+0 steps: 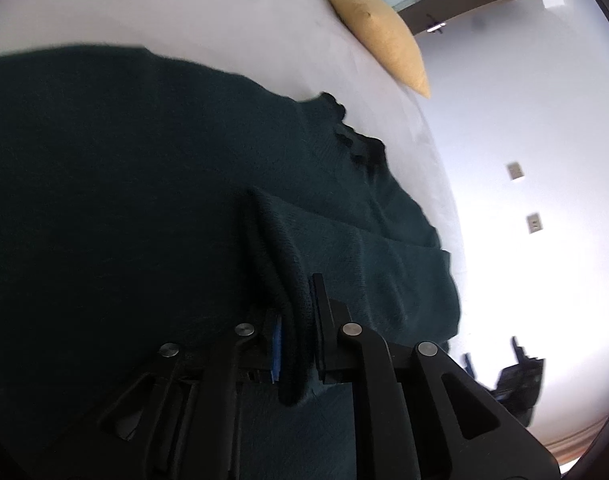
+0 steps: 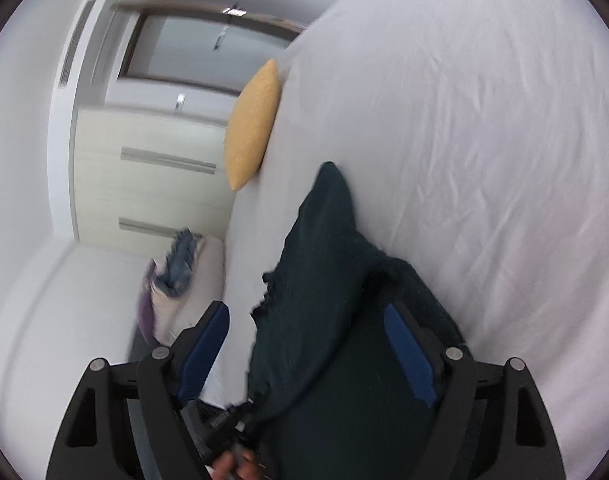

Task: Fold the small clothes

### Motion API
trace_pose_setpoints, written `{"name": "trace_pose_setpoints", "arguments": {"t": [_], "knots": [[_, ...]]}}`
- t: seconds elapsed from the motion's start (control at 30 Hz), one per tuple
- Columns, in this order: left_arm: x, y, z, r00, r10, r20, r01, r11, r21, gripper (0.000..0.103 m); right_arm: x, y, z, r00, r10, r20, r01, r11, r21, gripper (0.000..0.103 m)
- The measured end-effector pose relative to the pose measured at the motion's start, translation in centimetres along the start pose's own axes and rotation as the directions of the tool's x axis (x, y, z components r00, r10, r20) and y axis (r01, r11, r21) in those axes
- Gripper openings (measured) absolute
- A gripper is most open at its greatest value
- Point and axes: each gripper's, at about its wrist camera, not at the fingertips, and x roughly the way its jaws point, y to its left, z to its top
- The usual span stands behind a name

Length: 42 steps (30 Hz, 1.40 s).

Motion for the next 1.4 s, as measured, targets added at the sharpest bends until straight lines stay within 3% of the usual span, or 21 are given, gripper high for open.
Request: {"name": "trace_pose_setpoints", "arguments": {"t": [0.1,0.13,0.17,0.27,0.33,0.47,0.53,0.57,0.67,0.8,0.87,0.9,0.93,1.03,1.07,1.13,1.17,1.2,1.27,1.33,1.4], "knots": [[-1.4,-0.5,0.5,0.995,0.086,0.046,-0.087,0.996,0.021,0.014,0.3,1.9,1.9,1.0,0.028,0.008,-0.028,0.996,-0.082,0.083],[-2.0,-1.0,0.6,0.987,0.14,0.084,-0.143,0.989,0.039,0.014,1.0,2.5,2.7,1.0,0.029,-0.003,-0.029,0.994,-0.103,0.083],[-2.6,-1.7,0.5,0.982,0.147,0.118,-0.154,0.986,0.058,0.014,2.2,3.3,3.5,0.999,0.044,-0.032,-0.048,0.99,-0.133,0.083],[-2.6,-4.0,-0.1,0.986,0.068,0.152,-0.09,0.986,0.142,0.014,5.8,4.9,5.0,0.994,0.035,-0.107,-0.055,0.98,-0.192,0.082],[-1.2,-5.1,-0.4,0.989,0.063,0.136,-0.089,0.976,0.197,0.014,8.7,5.5,6.0,0.983,0.058,-0.174,-0.097,0.97,-0.223,0.079],[2.4,-3.8,-0.7,0.991,0.089,0.097,-0.107,0.975,0.195,0.014,13.1,3.8,7.6,0.976,0.03,-0.216,-0.071,0.98,-0.185,0.079],[2.6,-2.9,-0.9,0.991,0.035,0.128,-0.061,0.977,0.206,0.014,14.9,2.3,7.6,0.968,-0.043,-0.248,0.0,0.985,-0.172,0.079],[2.6,-2.2,-0.9,0.992,0.003,0.13,-0.029,0.98,0.196,0.014,15.3,1.7,7.2,0.961,-0.062,-0.268,0.012,0.983,-0.184,0.072],[2.8,-1.1,-0.3,0.992,-0.044,0.117,0.026,0.988,0.149,0.014,14.1,1.2,6.2,0.958,-0.046,-0.282,-0.019,0.975,-0.222,0.069],[3.3,-1.3,0.1,0.991,-0.037,0.126,0.016,0.987,0.158,0.014,10.7,1.2,4.5,0.96,-0.021,-0.28,-0.039,0.977,-0.208,0.07],[3.0,-1.1,-0.1,0.99,-0.036,0.133,0.016,0.988,0.151,0.014,9.6,1.9,3.3,0.96,-0.016,-0.28,-0.057,0.967,-0.25,0.078],[2.5,-1.2,-0.5,0.99,-0.029,0.138,0.009,0.99,0.143,0.014,9.7,1.8,2.7,0.958,-0.055,-0.28,-0.025,0.961,-0.276,0.08],[1.6,-1.2,-0.7,0.988,-0.005,0.154,-0.015,0.992,0.126,0.014,10.3,1.2,2.4,0.951,-0.103,-0.292,0.012,0.955,-0.297,0.079],[-2.9,-1.0,-2.0,0.978,0.014,0.209,-0.031,0.996,0.078,0.014,10.3,0.6,1.8,0.952,-0.126,-0.28,0.025,0.941,-0.337,0.066],[-5.5,-0.5,-2.5,0.968,0.004,0.252,-0.022,0.997,0.068,0.015,9.8,1.1,1.7,0.952,-0.155,-0.266,0.059,0.94,-0.335,0.066],[-10.3,1.0,-3.4,0.942,0.017,0.335,-0.028,0.999,0.027,0.032,8.0,2.6,1.0,0.962,-0.156,-0.226,0.074,0.94,-0.334,0.067],[-13.0,2.5,-4.0,0.922,0.02,0.386,-0.018,1.0,-0.009,0.066,6.7,3.2,0.5,0.971,-0.124,-0.207,0.047,0.939,-0.34,0.067],[-15.6,4.1,-4.8,0.896,0.04,0.443,-0.017,0.998,-0.055,0.09,5.5,4.1,-0.2,0.978,-0.089,-0.189,0.018,0.937,-0.348,0.068],[-20.9,8.0,-6.8,0.818,0.105,0.565,-0.012,0.986,-0.166,0.092,3.6,5.6,-2.1,0.984,-0.028,-0.174,-0.036,0.936,-0.351,0.076],[-24.9,12.6,-8.5,0.773,0.141,0.618,0.044,0.961,-0.274,0.092,2.5,6.7,-4.4,0.98,0.008,-0.196,-0.076,0.937,-0.341,0.077],[-28.0,17.6,-10.5,0.734,0.189,0.652,0.129,0.904,-0.407,0.092,2.3,7.3,-6.5,0.974,0.017,-0.227,-0.094,0.938,-0.334,0.077]]}}
